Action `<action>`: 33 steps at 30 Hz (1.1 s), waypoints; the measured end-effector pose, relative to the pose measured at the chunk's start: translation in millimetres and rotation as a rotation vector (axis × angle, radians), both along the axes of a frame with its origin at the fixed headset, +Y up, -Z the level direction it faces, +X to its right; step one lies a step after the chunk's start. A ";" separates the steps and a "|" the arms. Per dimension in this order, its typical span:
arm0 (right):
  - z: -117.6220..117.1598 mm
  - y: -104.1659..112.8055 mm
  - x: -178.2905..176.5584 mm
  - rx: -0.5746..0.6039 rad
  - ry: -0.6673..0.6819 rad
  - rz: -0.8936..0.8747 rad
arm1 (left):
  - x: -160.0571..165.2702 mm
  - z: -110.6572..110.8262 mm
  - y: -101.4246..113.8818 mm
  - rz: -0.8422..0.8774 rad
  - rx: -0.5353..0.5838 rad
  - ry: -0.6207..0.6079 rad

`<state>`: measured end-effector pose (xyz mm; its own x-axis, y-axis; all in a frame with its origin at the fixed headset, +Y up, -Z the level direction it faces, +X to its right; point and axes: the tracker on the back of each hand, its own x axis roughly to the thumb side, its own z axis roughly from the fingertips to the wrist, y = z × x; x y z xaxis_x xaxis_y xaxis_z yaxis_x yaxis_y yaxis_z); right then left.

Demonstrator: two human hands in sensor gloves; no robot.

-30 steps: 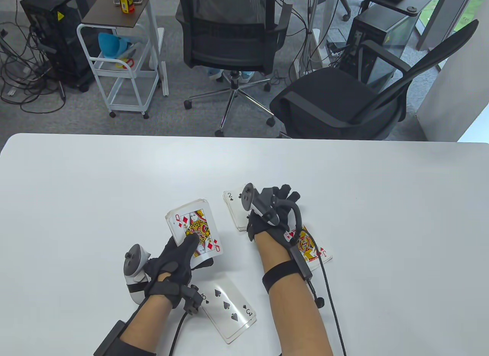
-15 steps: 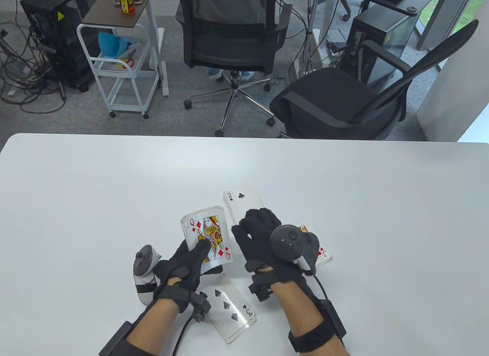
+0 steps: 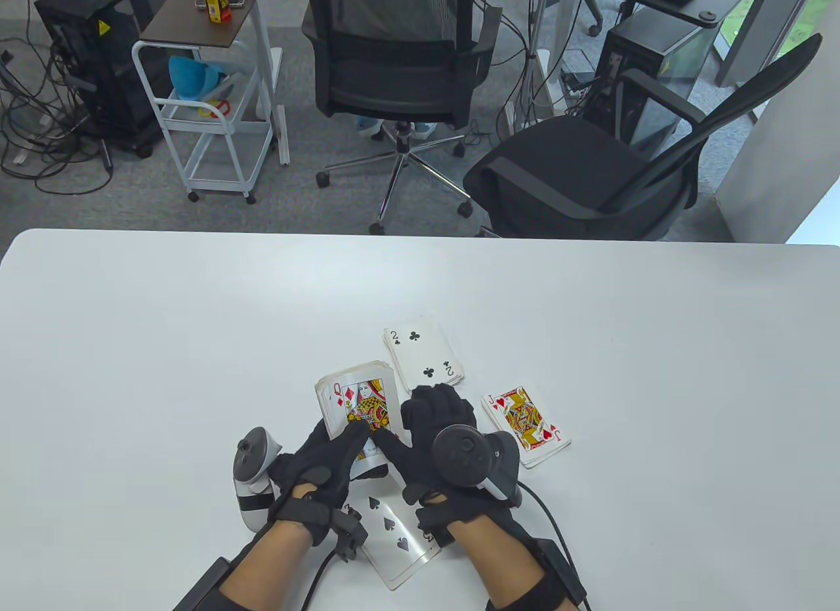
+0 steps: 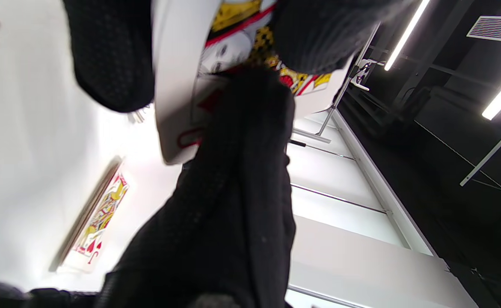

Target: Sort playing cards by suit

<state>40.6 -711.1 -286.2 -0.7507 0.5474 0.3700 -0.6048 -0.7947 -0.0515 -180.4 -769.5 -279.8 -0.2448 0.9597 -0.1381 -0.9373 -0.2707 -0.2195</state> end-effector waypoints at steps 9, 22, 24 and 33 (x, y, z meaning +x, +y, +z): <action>0.9 -6.7 0.4 0.038 0.003 -0.138 | 2.5 0.7 -3.3 0.023 -0.017 -0.006; -0.7 -5.0 9.4 0.069 -0.025 -0.195 | 0.3 0.1 -3.5 0.028 -0.022 -0.003; -0.2 -5.0 9.5 0.073 -0.036 -0.191 | -0.5 -0.5 -2.8 0.050 -0.027 -0.004; -6.4 -7.3 13.3 -0.018 -0.031 -0.155 | -10.0 -4.7 -2.3 0.025 -0.029 0.031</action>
<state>53.8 -718.4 -292.6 -0.6680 0.6638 0.3364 -0.7183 -0.6932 -0.0586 -190.4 -771.8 -284.5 -0.2733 0.9489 -0.1574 -0.9364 -0.3000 -0.1824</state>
